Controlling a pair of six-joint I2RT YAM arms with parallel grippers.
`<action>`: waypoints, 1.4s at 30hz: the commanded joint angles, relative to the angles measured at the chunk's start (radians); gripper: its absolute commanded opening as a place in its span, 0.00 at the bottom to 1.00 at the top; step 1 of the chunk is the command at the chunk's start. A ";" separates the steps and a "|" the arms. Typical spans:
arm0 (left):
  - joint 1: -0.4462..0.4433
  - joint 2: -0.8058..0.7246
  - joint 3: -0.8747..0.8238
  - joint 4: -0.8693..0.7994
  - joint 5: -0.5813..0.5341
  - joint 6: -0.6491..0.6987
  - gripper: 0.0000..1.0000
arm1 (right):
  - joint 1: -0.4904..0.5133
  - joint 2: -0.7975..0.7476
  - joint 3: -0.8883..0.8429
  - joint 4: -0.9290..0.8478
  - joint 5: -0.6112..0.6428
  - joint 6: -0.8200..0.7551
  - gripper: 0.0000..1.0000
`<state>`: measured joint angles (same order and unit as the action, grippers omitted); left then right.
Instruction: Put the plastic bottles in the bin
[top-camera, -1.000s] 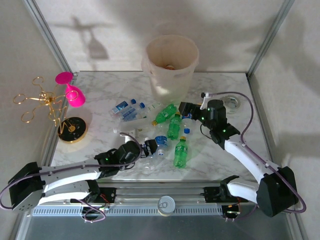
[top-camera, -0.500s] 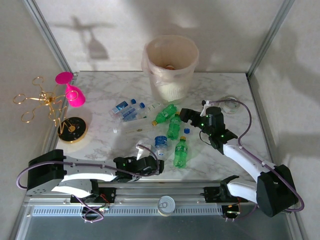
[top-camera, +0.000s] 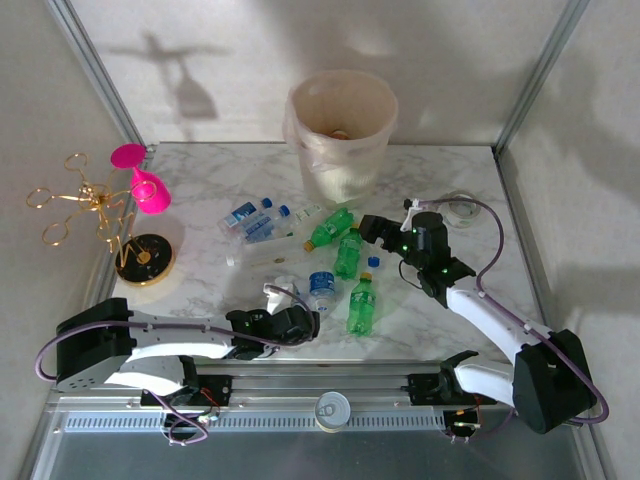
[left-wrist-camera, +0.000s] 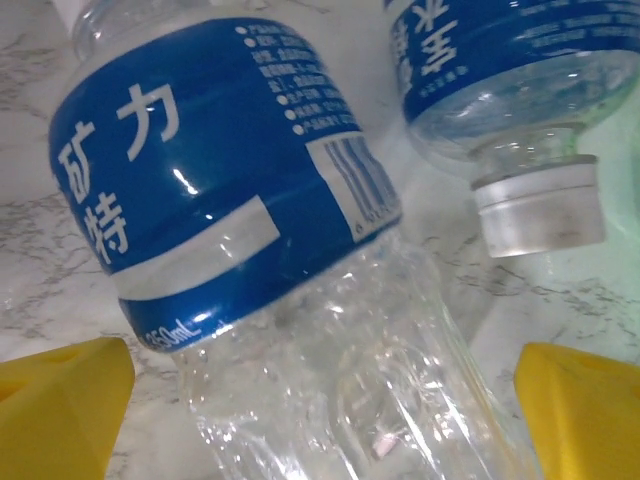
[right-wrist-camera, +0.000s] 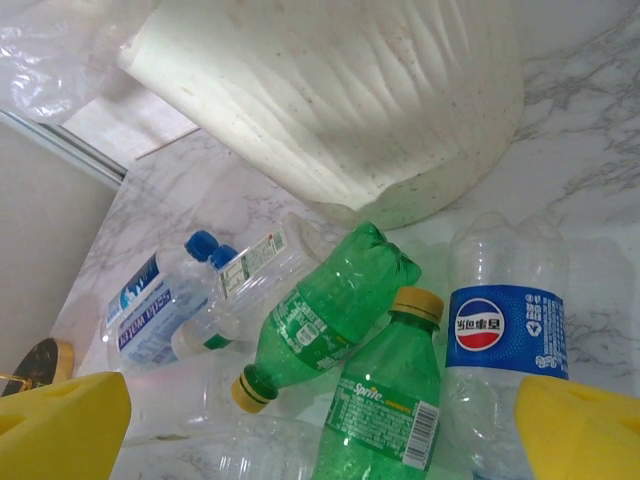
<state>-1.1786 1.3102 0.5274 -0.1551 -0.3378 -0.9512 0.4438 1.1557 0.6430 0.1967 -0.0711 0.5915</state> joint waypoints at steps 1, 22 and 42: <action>0.024 0.025 -0.012 -0.029 -0.024 -0.025 0.97 | 0.007 0.001 0.039 -0.009 0.020 -0.009 0.99; 0.063 -0.018 -0.039 -0.026 -0.080 -0.020 0.63 | 0.008 0.015 0.035 -0.004 0.013 0.004 0.99; 0.326 -0.522 0.041 0.418 -0.312 0.230 0.38 | 0.009 0.038 0.008 0.051 -0.030 0.030 0.99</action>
<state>-0.8852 0.7818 0.5072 0.0723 -0.5926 -0.8371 0.4438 1.1839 0.6640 0.2073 -0.0822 0.6071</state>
